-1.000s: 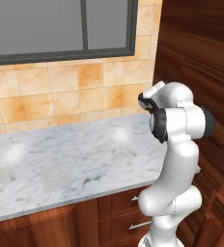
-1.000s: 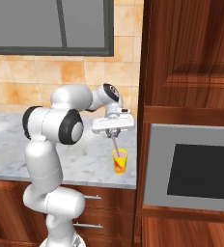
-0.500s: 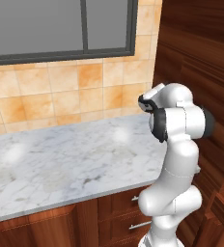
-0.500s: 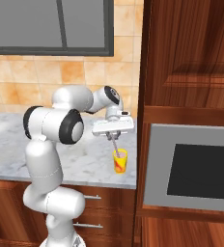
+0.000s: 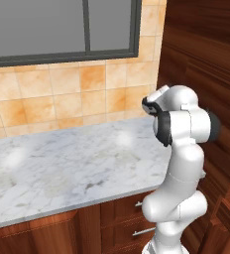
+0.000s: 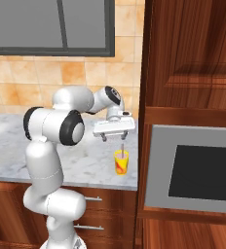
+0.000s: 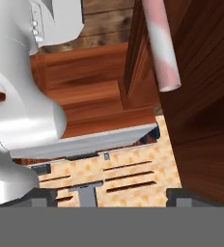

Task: Pick up the straw from the right drawer and put it inside the smoothie cup.

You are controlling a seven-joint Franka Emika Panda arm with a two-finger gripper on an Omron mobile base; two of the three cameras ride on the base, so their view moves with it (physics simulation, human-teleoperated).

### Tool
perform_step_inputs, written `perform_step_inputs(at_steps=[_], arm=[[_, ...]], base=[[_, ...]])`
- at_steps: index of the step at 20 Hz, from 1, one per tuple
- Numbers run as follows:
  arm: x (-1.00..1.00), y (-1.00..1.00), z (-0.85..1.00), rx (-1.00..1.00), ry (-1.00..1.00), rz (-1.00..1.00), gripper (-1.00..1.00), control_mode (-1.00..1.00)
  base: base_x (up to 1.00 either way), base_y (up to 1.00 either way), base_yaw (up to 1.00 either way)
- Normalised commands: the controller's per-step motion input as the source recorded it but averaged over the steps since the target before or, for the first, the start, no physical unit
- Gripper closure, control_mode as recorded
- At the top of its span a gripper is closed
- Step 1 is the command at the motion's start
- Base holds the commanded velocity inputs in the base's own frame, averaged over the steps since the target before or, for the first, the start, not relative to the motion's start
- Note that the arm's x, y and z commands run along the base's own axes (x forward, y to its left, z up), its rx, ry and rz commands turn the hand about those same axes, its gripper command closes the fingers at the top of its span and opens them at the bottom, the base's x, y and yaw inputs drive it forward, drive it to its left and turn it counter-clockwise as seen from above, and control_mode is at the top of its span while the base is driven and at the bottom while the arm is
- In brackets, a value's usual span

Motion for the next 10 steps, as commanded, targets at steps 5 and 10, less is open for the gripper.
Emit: perform_step_inputs(at_steps=[5,10], arm=[[-0.13,0.4,0.48,-0.06,-0.11,0.0,-1.0,-1.0],[-0.74,0.95,0.46,-0.16,-0.29,0.04,-1.0,-1.0]], base=[[0.0,0.0,0.0],[0.0,0.0,0.0]])
